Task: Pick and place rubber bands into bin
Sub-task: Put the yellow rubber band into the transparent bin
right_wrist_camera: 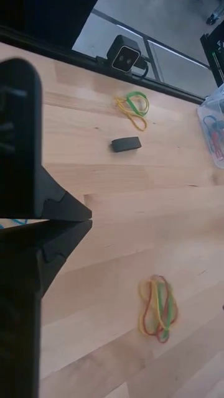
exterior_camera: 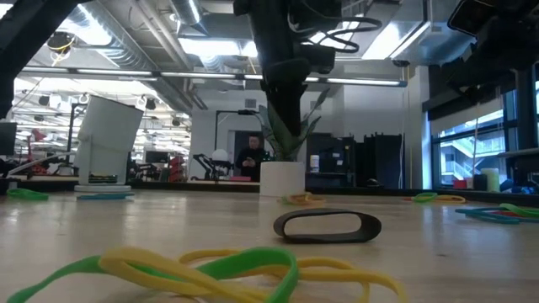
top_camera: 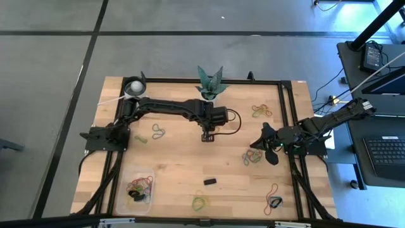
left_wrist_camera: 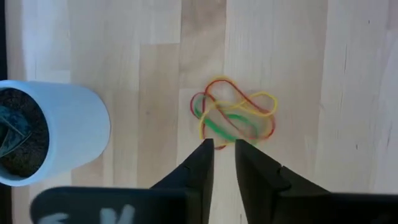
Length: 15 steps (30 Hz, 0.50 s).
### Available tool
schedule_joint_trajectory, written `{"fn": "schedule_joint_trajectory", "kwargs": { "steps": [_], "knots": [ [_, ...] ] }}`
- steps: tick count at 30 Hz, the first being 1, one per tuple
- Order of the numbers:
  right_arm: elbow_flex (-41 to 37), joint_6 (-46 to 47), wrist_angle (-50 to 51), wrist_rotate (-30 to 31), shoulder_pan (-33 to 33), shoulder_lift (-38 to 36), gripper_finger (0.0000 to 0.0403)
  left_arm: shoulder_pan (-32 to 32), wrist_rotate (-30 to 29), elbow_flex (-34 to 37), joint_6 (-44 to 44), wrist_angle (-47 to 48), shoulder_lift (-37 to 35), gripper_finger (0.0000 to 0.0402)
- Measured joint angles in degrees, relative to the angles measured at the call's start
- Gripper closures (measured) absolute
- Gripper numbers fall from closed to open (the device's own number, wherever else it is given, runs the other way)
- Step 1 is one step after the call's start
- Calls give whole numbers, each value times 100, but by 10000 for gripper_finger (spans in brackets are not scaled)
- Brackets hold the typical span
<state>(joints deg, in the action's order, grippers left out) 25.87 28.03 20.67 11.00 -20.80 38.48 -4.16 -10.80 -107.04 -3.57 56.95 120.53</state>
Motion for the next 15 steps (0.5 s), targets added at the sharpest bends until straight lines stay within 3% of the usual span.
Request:
{"fn": "schedule_joint_trajectory", "kwargs": {
  "steps": [15],
  "knots": [
    [0, -14, -3, 1, 0, 2, 399, -29, 7, 7, 28, -32, 551, 284]
  ]
}}
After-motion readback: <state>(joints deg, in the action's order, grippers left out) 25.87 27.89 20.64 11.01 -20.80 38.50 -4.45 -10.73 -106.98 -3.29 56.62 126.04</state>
